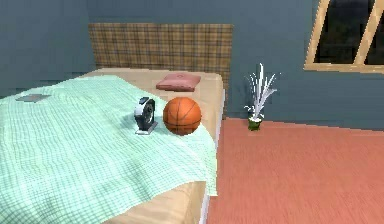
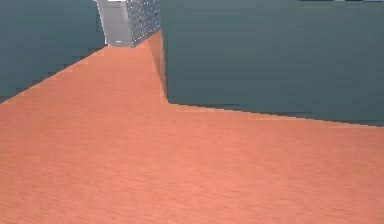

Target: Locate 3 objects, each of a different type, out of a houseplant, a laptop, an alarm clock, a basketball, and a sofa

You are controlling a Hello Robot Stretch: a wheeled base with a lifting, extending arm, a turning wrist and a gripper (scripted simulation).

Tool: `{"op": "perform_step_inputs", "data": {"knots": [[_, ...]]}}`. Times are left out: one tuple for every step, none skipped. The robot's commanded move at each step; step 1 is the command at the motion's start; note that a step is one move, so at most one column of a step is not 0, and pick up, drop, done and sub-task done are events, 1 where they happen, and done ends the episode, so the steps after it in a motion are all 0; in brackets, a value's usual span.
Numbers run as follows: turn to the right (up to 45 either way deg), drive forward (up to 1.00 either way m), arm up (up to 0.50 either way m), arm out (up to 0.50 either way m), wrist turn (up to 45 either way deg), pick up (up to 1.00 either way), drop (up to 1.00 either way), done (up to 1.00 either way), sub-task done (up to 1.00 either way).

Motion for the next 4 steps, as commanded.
{"op": "perform_step_inputs", "data": {"knots": [[0.0,0.0,0.0,0.0,0.0,0.0,0.0,0.0,1.0],[45.0,0.0,0.0,0.0,0.0,0.0,0.0,0.0,0.0],[36.0,0.0,0.0,0.0,0.0,0.0,0.0,0.0,0.0],[0.0,0.35,0.0,0.0,0.0,0.0,0.0,0.0,0.0]]}}
